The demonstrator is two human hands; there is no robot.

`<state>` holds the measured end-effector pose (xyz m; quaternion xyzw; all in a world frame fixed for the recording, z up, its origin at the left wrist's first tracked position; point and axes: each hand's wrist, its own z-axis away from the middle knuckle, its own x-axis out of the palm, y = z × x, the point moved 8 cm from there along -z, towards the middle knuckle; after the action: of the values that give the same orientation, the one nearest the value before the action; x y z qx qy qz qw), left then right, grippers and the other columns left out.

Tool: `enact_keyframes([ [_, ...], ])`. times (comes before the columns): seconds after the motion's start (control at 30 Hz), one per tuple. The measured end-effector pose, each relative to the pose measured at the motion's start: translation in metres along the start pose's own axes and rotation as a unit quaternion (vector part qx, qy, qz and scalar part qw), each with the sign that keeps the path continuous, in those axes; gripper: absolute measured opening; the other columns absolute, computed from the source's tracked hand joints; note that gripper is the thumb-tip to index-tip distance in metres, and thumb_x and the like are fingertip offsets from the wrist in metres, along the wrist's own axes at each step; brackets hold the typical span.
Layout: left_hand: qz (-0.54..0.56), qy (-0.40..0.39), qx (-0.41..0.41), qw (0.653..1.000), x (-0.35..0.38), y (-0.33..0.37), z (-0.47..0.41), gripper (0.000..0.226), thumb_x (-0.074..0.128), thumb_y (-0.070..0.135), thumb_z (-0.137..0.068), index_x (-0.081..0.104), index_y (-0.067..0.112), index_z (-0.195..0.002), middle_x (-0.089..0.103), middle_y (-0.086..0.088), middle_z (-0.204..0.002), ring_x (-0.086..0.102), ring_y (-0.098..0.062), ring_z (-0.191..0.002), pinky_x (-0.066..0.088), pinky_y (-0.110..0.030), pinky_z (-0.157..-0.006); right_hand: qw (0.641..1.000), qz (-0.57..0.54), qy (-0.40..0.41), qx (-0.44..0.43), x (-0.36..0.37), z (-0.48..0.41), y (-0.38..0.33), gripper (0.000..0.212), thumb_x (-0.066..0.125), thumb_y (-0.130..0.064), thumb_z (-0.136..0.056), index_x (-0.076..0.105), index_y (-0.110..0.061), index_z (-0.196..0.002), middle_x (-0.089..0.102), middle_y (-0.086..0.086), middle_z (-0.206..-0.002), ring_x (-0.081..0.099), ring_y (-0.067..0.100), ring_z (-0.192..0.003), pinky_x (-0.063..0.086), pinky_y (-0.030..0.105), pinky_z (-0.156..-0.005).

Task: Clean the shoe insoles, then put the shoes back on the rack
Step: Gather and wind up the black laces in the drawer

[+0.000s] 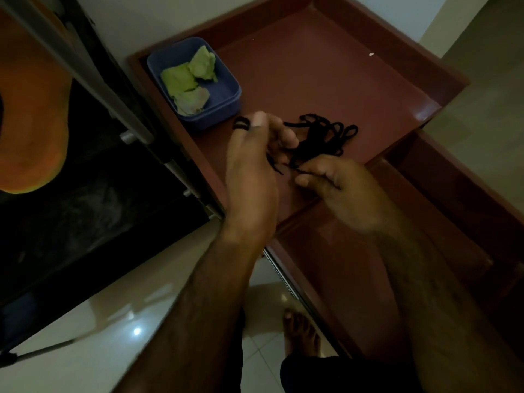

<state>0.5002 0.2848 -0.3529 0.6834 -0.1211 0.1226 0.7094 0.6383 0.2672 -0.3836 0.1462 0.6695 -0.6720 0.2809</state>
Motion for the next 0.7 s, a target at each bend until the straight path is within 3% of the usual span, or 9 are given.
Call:
enact_keyframes([
  [0.1,-0.346,0.007,0.128,0.929,0.004,-0.004,0.000,0.015,0.047,0.006,-0.103,0.055,0.010,-0.091,0.059,-0.005,-0.085,0.054,-0.012,-0.078,0.043,-0.020,-0.070,1.000,0.006,-0.024,-0.019,0.002,0.005,-0.004,0.017,0.062,-0.011,-0.100,0.073,-0.023,-0.097,0.067,-0.003,-0.100,0.066,0.009,-0.096,0.054,0.037,-0.088],
  [0.2,-0.618,-0.101,0.100,0.774,0.027,-0.026,0.006,0.007,0.051,0.016,-0.101,0.057,0.015,-0.096,0.062,-0.005,-0.092,0.056,-0.023,-0.084,0.036,-0.032,-0.077,0.998,0.041,-0.012,-0.037,-0.003,0.010,-0.006,0.031,0.056,0.003,-0.096,0.068,-0.024,-0.085,0.061,-0.006,-0.092,0.062,0.008,-0.088,0.051,0.030,-0.077],
  [0.23,-0.645,-0.105,0.080,0.753,0.028,-0.029,0.009,0.021,0.043,0.026,-0.107,0.057,0.016,-0.096,0.064,-0.005,-0.092,0.058,-0.025,-0.086,0.032,-0.034,-0.076,0.998,0.057,0.000,-0.040,-0.006,0.010,-0.003,0.027,0.056,0.004,-0.096,0.068,-0.016,-0.085,0.060,-0.004,-0.092,0.061,0.010,-0.087,0.050,0.033,-0.075],
  [0.33,-0.631,-0.095,-0.014,0.770,0.024,-0.032,0.013,0.058,0.025,0.054,-0.109,0.054,0.018,-0.073,0.055,0.002,-0.069,0.052,-0.017,-0.062,0.032,-0.033,-0.062,0.995,0.073,0.060,-0.036,-0.020,0.011,0.005,0.021,0.055,0.000,-0.098,0.071,-0.012,-0.092,0.061,-0.002,-0.095,0.061,0.010,-0.088,0.049,0.032,-0.075],
  [0.4,-0.528,-0.137,-0.122,0.829,0.022,-0.043,0.017,0.068,0.028,0.061,-0.106,0.056,0.016,-0.064,0.055,0.001,-0.058,0.050,-0.015,-0.051,0.035,-0.029,-0.055,0.992,0.074,0.096,-0.041,-0.028,0.011,0.003,0.023,0.054,-0.004,-0.099,0.073,-0.017,-0.098,0.063,-0.001,-0.099,0.063,0.012,-0.092,0.052,0.034,-0.080],
  [0.47,-0.263,-0.211,-0.269,0.902,0.026,-0.055,0.028,0.068,0.036,0.058,-0.106,0.049,0.011,-0.059,0.042,-0.003,-0.046,0.038,-0.017,-0.037,0.032,-0.022,-0.042,0.991,0.059,0.115,-0.047,-0.031,0.011,-0.001,0.021,0.052,-0.015,-0.101,0.072,-0.020,-0.100,0.065,0.000,-0.100,0.064,0.015,-0.093,0.052,0.036,-0.082],
  [0.57,0.102,-0.342,-0.396,0.846,0.040,-0.045,0.055,0.057,0.047,0.039,-0.103,0.045,0.008,-0.056,0.035,-0.003,-0.038,0.028,-0.013,-0.026,0.025,-0.016,-0.029,0.991,0.020,0.122,-0.058,-0.029,0.008,-0.004,0.022,0.051,-0.032,-0.103,0.070,-0.024,-0.096,0.064,0.002,-0.097,0.064,0.016,-0.090,0.050,0.037,-0.079],
  [0.63,0.239,-0.384,-0.379,0.807,0.052,-0.027,0.061,0.050,0.048,0.032,-0.099,0.053,0.005,-0.058,0.042,-0.004,-0.040,0.031,-0.015,-0.028,0.029,-0.018,-0.030,0.994,0.001,0.102,-0.050,-0.021,0.005,-0.002,0.021,0.052,-0.025,-0.101,0.072,-0.019,-0.098,0.066,0.006,-0.099,0.064,0.020,-0.090,0.051,0.037,-0.079],
  [0.7,0.300,-0.358,-0.298,0.832,0.058,-0.016,0.050,0.043,0.048,0.029,-0.097,0.057,0.003,-0.064,0.047,-0.006,-0.046,0.039,-0.018,-0.037,0.034,-0.024,-0.039,0.997,0.032,0.062,-0.020,-0.011,0.002,0.003,0.022,0.051,-0.014,-0.099,0.072,-0.017,-0.103,0.067,0.008,-0.103,0.064,0.025,-0.095,0.052,0.040,-0.084],
])
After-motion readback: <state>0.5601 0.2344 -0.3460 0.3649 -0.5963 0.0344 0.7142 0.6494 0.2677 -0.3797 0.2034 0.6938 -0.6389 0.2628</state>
